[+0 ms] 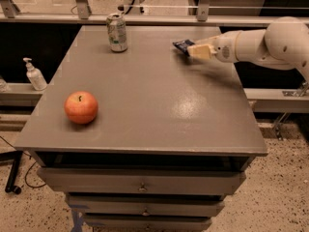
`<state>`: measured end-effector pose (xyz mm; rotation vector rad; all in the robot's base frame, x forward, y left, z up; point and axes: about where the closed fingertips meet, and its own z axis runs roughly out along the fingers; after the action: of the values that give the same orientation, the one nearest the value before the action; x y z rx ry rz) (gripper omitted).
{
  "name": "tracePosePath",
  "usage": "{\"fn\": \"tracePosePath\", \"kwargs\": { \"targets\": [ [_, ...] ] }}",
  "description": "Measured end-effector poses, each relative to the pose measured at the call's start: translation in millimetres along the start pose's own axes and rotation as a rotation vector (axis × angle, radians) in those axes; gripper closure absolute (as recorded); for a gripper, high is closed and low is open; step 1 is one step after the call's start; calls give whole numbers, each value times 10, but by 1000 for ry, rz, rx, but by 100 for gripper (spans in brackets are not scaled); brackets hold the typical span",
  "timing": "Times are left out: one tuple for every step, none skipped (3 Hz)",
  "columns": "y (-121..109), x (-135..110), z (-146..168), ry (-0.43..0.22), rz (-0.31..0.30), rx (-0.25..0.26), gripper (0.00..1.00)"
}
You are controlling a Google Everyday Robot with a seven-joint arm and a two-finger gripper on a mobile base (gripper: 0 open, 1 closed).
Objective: Move rxbar blueberry near 7up can
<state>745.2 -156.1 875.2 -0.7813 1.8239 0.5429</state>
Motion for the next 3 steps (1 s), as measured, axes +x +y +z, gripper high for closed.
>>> {"fn": "tracePosePath", "kwargs": {
  "targets": [
    [133,-300,205,-61,-18,-69,100],
    [344,-422,462,-88,-29,-130,100],
    [576,-386,761,-80,-38,-175,100]
  ]
}}
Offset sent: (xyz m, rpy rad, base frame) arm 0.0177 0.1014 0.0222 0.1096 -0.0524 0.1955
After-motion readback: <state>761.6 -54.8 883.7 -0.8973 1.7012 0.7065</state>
